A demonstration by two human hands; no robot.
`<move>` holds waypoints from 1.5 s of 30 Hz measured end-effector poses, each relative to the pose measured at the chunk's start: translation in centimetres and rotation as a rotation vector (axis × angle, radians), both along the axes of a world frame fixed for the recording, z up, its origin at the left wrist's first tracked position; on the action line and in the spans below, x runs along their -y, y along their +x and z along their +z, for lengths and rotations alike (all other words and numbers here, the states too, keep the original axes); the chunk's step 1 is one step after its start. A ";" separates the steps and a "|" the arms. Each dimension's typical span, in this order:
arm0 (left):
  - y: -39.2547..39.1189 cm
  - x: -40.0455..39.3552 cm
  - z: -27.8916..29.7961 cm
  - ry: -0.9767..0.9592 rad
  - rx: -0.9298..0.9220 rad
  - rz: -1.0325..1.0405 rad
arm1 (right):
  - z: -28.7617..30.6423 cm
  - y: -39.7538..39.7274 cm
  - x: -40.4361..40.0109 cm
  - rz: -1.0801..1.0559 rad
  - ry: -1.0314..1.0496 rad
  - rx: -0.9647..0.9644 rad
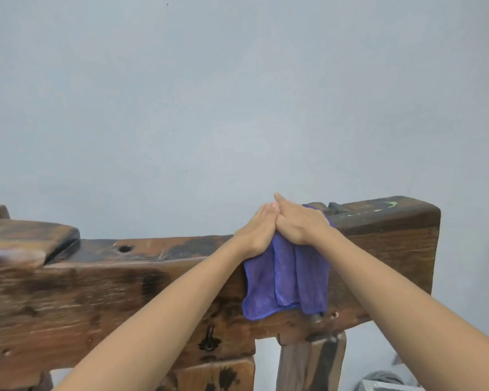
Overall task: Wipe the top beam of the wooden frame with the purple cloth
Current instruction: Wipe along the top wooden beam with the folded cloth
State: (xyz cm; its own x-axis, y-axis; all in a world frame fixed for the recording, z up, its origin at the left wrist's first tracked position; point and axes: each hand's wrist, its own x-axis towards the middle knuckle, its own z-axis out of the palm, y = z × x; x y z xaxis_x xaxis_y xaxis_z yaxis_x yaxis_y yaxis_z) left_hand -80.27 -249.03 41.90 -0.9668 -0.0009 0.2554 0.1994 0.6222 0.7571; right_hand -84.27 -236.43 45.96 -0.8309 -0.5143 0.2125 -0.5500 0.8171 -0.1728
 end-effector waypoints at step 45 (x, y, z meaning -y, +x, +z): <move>-7.6 -6.7 3.0 -0.415 0.162 0.107 | 1.6 -7.3 -7.5 0.221 0.195 0.039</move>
State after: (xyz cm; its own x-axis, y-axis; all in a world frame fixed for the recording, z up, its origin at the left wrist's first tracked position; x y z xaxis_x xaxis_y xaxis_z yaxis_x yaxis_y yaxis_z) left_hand -87.89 -242.30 44.86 -0.9944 -0.0321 0.1010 0.0175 0.8901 0.4555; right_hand -91.55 -228.89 47.52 -0.6999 -0.7116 0.0617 -0.7142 0.6982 -0.0487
